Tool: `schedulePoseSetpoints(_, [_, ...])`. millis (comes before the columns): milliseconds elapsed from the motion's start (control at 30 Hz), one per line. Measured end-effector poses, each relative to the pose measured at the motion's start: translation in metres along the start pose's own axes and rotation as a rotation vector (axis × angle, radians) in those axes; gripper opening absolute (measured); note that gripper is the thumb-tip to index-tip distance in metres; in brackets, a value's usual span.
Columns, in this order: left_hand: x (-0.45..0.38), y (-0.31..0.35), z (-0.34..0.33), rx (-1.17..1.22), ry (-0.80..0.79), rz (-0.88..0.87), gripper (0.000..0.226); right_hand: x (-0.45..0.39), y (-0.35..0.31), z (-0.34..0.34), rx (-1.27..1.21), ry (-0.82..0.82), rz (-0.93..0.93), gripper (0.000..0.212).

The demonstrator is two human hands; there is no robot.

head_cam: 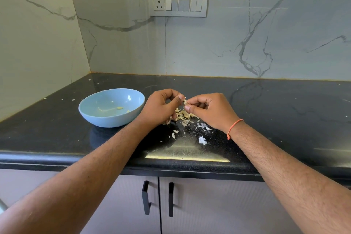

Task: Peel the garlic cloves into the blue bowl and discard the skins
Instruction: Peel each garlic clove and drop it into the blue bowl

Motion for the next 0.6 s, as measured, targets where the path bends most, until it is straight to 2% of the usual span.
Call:
schedulePoseSetpoints(333, [0.0053,0.0039,-0.001,-0.143,0.127,-0.052,0.016,0.0018,-0.0028,0.0043,0.012,0.037,0.023,0.015])
schedulePoseSetpoints(433, [0.0048,0.0015,0.0002,-0.169,0.127,-0.057,0.005,0.0015,-0.0026,0.0048,0.011,0.056,0.021,0.015])
schedulePoseSetpoints(533, [0.0053,0.0,0.0014,-0.247,0.123,-0.105,0.022,0.0006,-0.0017,0.0057,0.021,0.072,0.004,0.015])
schedulePoseSetpoints(600, [0.0058,0.0005,0.0014,-0.273,0.122,-0.158,0.022,0.0006,-0.0007,0.006,0.034,0.071,-0.005,0.015])
Point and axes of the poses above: each hand's wrist, its own x-axis away from the middle knuckle, its own z-axis out of the back of the hand, y = z × x, the point moved 1 cm from there along -x, towards the middle knuckle, and after that the axes turned 11 degrees about z, right-handed, at the moved point
